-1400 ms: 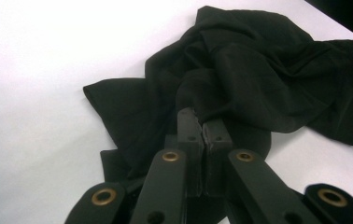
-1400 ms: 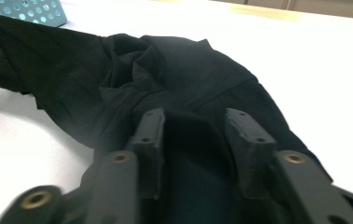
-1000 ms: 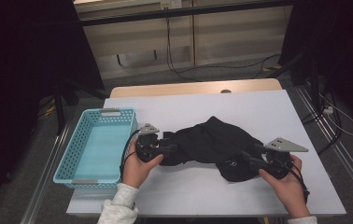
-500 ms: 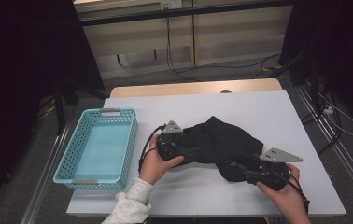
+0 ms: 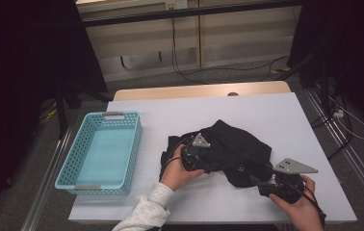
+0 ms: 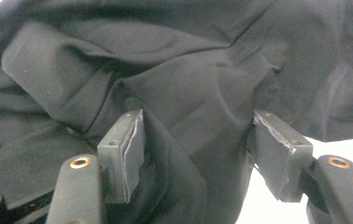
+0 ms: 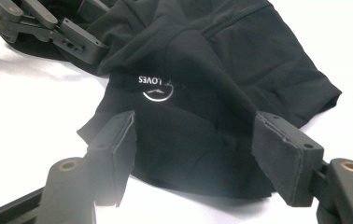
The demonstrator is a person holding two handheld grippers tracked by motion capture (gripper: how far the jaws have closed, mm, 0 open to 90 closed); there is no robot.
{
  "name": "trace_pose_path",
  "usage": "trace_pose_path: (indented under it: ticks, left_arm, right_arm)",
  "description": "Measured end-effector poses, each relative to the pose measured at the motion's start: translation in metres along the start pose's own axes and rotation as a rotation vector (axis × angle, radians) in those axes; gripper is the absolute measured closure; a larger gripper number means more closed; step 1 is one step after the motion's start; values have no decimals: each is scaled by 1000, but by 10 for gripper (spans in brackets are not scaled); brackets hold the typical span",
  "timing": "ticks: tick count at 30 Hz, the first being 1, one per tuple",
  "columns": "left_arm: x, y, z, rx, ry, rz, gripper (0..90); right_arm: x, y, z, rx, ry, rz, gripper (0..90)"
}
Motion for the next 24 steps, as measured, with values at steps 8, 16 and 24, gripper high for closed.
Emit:
trace_pose_path:
  ticks: [8,16,24]
  left_arm:
    - [4,-6,4,-47,8,10,775]
    - [-12,7,43,115,-12,144,855]
    - [-38,10,93,249,52,227,861]
  right_arm:
    - [0,1,-2,3,2,-4,315]
    - [-13,5,-4,10,37,26,321]
    - [-18,0,-11,-21,47,48,320]
Point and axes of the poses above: each handheld gripper's, and its own axes: z roughly backward along the jaws, y roughly out of its top, x roughly to its right, the point moved 8 cm from there along -z, roughly forward along the jaws, and after that the axes turned 8 degrees about -y, right-handed, at the moved point
